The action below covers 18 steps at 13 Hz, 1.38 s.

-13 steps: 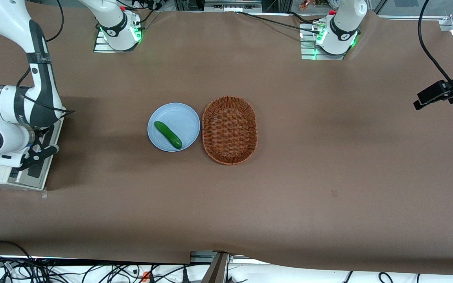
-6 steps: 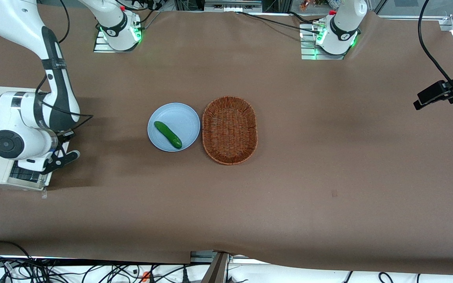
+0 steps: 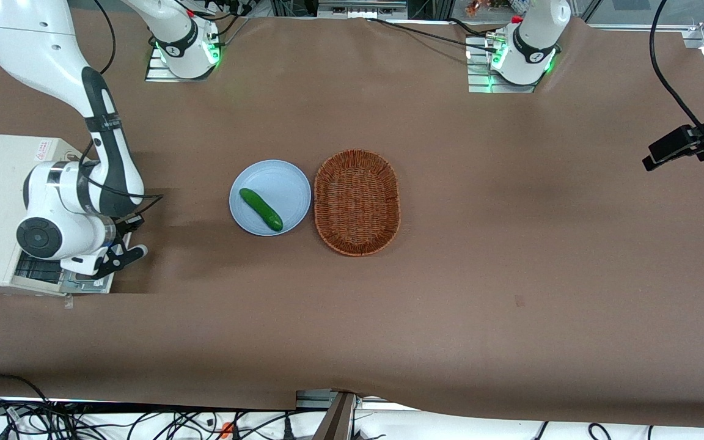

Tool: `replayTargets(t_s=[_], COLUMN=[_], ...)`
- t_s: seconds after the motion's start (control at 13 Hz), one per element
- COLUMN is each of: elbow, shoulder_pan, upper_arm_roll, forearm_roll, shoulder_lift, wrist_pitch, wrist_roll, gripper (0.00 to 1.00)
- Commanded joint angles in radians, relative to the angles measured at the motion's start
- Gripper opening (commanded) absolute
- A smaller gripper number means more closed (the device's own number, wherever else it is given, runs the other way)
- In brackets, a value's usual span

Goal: Open oven door with right arm only
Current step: 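Pull the handle outward and down, swinging the door open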

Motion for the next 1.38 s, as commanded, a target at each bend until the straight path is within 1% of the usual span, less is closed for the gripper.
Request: replayTargets(t_s=[0.0, 0.15, 0.46, 0.62, 0.69, 0.85, 1.0, 1.15, 1.31], elbow=[0.01, 0.01, 0.01, 0.01, 0.009, 0.009, 0.009, 0.009, 0.01], shoulder_pan=[-0.022, -0.025, -0.027, -0.029, -0.029, -0.026, -0.022, -0.007, 0.001], upper_arm_roll=[-0.032, -0.032, -0.032, -0.032, -0.032, -0.032, -0.03, -0.009, 0.017], forearm_roll=[-0.029, -0.021, 0.034, 0.077, 0.084, 0.149, 0.187, 0.207, 0.209], shoulder_lift=[0.041, 0.056, 0.084, 0.085, 0.085, 0.091, 0.093, 0.092, 0.087], wrist_pitch=[0.064, 0.084, 0.101, 0.098, 0.098, 0.09, 0.086, 0.075, 0.06], wrist_roll=[-0.012, -0.011, -0.009, 0.023, 0.056, 0.112, 0.174, 0.308, 0.432], gripper=[0.0, 0.0, 0.0, 0.0, 0.0, 0.0, 0.0, 0.0, 0.0])
